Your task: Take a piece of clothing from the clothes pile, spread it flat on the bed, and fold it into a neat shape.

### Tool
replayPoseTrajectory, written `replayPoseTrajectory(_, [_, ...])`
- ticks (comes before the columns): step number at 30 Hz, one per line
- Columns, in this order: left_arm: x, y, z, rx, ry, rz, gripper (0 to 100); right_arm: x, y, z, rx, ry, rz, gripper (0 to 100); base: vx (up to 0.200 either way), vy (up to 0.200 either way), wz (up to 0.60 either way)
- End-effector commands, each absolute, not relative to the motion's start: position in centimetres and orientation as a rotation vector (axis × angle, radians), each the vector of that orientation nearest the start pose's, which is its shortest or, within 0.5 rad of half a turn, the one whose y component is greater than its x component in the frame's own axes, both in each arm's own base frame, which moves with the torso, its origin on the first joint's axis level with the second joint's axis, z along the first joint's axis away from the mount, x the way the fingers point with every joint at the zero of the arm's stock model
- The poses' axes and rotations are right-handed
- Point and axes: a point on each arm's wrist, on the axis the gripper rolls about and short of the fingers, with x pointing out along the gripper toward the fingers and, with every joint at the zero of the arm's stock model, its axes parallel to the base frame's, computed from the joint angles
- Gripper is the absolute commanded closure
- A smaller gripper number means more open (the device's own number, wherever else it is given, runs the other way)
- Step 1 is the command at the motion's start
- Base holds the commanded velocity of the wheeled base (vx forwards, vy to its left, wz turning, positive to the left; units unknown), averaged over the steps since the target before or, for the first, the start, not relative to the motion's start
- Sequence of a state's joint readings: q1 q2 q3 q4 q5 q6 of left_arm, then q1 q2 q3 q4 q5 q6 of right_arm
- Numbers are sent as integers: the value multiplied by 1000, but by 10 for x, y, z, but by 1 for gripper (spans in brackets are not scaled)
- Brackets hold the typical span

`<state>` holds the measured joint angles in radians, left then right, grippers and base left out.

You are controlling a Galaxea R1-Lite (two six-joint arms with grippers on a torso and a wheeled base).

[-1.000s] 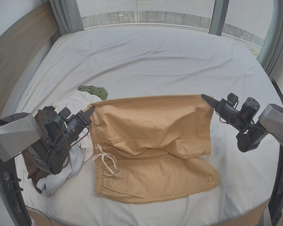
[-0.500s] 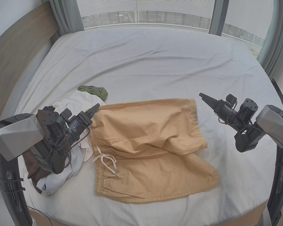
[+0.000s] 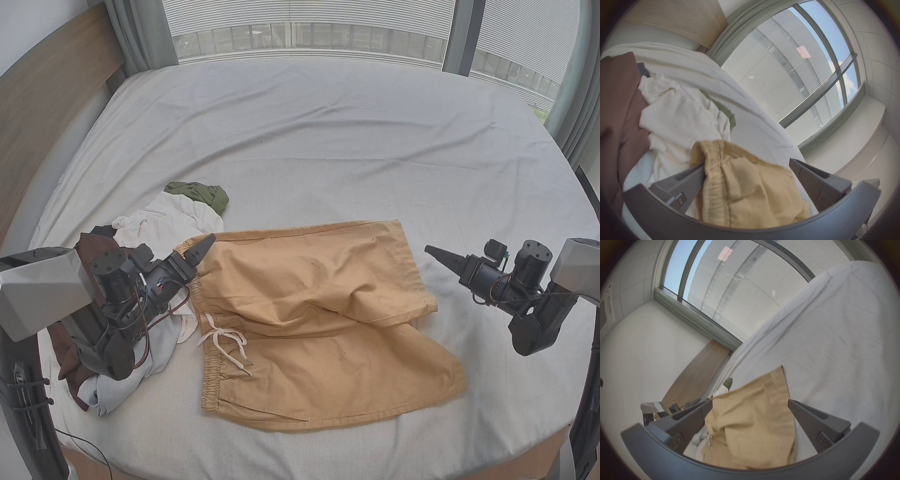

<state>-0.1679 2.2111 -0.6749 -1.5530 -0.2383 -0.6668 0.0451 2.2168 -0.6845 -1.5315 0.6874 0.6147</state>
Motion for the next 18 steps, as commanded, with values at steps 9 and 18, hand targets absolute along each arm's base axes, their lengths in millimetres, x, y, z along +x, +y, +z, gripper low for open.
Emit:
replayPoseTrajectory(9, [304,-52,67,-517,220,-381,0,311,17,50,501,329,644,0,0,0,0])
replayPoseTrajectory(18, [259,-64,79,-476,293,-570,0,291,17,40,448,383,641,0,0,0,0])
